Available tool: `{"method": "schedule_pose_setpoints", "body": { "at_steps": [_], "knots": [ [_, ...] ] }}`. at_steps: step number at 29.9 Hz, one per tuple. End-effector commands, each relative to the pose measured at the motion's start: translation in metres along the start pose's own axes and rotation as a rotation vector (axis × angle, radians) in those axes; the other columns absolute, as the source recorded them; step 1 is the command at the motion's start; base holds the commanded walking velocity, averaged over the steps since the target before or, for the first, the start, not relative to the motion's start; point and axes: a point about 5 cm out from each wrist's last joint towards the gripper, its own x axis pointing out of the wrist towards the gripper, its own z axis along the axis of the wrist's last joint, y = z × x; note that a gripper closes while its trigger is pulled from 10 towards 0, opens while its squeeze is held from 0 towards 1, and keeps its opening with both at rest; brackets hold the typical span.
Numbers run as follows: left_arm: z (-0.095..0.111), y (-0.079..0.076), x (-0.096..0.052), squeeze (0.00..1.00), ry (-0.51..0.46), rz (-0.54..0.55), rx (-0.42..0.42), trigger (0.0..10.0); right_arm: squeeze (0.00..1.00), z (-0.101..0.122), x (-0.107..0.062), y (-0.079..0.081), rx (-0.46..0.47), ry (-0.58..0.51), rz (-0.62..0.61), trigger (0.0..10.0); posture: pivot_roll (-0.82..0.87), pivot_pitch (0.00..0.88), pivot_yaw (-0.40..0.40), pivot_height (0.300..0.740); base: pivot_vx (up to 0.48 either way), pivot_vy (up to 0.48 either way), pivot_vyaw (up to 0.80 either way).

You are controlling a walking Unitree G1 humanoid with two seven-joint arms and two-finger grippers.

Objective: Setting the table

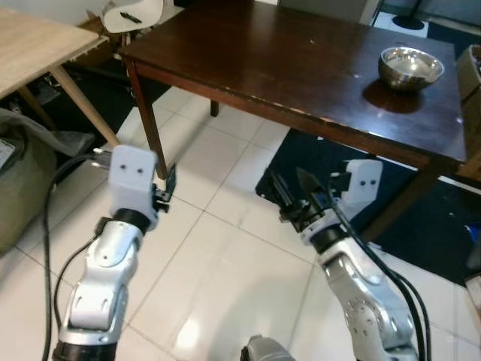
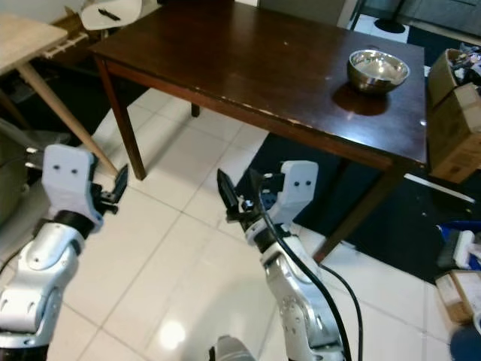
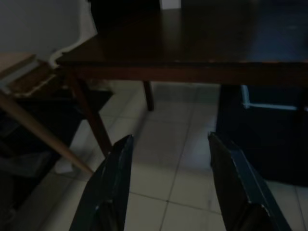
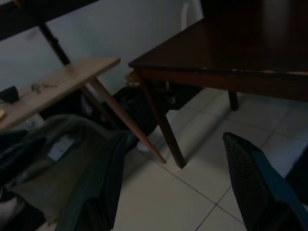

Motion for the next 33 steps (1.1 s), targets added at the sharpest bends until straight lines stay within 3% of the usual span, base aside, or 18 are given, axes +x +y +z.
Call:
{"method": "schedule_pose_setpoints", "body": {
  "at_steps": [1,15,23,33],
  "knots": [
    [-0.004,0.005,-0.002,0.0,0.02,0.016,0.012,10.0,0.0,-0.001,0.0,0.002,0.003,0.0,0.002,10.0,-0.13,0.043,0.032,0.74,0.48,0.0,0.78],
    [-0.005,0.005,-0.002,0.0,0.023,0.015,0.012,10.0,0.0,-0.002,-0.001,0.002,0.006,0.008,-0.002,10.0,-0.13,0.05,0.031,0.74,0.48,0.0,0.78],
    [-0.006,0.004,-0.002,0.0,0.026,0.015,0.013,10.0,0.0,0.004,0.0,-0.006,0.056,-0.028,-0.036,10.0,-0.13,0.05,0.031,0.74,0.48,0.0,0.0],
    [-0.005,0.005,-0.001,0.0,0.021,0.015,0.015,10.0,0.0,0.006,0.0,-0.008,0.067,-0.041,-0.041,10.0,-0.13,0.05,0.035,0.74,0.48,0.0,0.74]
  ]
}}
